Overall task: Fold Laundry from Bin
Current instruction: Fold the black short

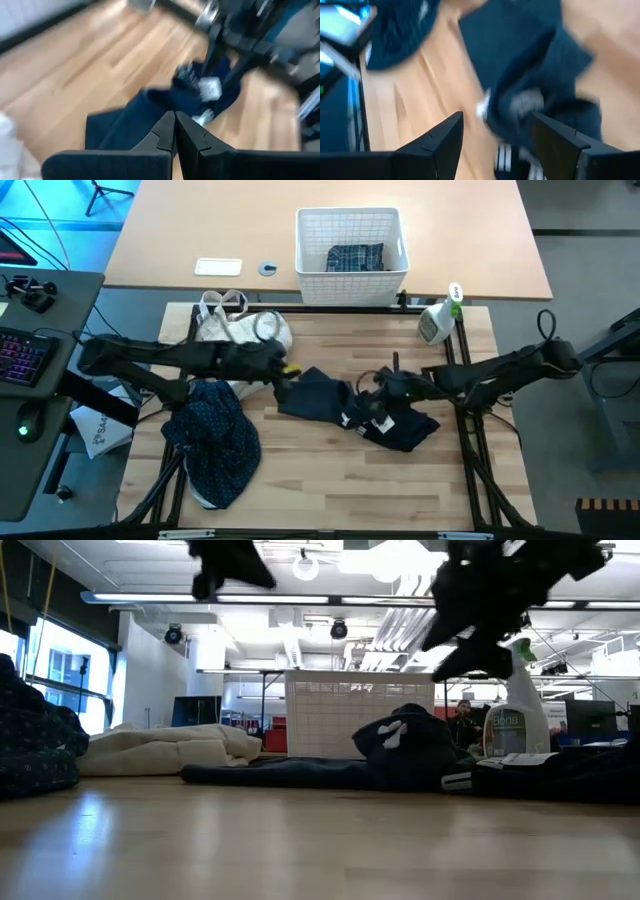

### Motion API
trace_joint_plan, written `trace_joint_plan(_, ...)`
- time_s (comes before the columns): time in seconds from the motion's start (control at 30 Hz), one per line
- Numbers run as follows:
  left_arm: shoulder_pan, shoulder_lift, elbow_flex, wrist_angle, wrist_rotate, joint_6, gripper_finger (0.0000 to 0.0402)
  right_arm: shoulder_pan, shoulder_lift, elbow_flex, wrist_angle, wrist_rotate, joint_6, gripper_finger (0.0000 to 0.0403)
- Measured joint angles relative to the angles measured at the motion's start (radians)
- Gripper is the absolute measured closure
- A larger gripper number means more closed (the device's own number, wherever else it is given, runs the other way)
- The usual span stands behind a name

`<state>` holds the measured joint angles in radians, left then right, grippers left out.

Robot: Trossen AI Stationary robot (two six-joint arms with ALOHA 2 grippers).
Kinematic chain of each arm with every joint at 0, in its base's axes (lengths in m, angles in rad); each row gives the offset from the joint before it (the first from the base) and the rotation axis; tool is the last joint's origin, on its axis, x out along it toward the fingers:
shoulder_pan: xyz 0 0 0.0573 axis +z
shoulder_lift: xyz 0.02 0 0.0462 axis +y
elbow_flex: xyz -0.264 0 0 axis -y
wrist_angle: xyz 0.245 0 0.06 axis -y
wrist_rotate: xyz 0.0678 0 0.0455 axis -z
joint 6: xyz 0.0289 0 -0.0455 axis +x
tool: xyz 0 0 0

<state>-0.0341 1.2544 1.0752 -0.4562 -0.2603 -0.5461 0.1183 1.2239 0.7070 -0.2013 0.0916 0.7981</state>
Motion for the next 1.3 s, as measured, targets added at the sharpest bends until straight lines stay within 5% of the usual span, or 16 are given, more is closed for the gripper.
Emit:
trace_joint_plan(0.27, 0.045, 0.139, 0.000, -0.050, 0.161, -0.090, 0.0393, -0.138, 0.205, 0.019, 0.197, -0.002, -0.080, 0.0165)
trace_joint_plan(0.63, 0.038, 0.110, 0.000, -0.153, 0.216, -0.152, 0.0392, -0.192, 0.528, 0.372, -0.100, 0.051, -0.152, 0.0187)
trace_joint_plan(0.8, 0.038, 0.115, 0.000, -0.316, 0.153, -0.187, 0.0389, -0.205, 0.608, 0.460, -0.194, 0.012, -0.252, 0.0258)
trace_joint_plan(0.97, 0.041, 0.115, 0.000, -0.371, 0.135, -0.293, 0.0350, -0.189, 0.553, 0.456, -0.277, 0.004, -0.335, 0.0386)
trace_joint_plan(1.1, 0.038, 0.115, 0.000, -0.335, 0.098, -0.225, 0.0292, -0.126, 0.411, 0.456, -0.409, -0.006, -0.426, 0.0388)
trace_joint_plan(1.3, 0.018, 0.117, 0.000, -0.186, 0.060, 0.095, 0.0212, 0.033, 0.170, 0.456, -0.476, 0.004, -0.682, 0.0396)
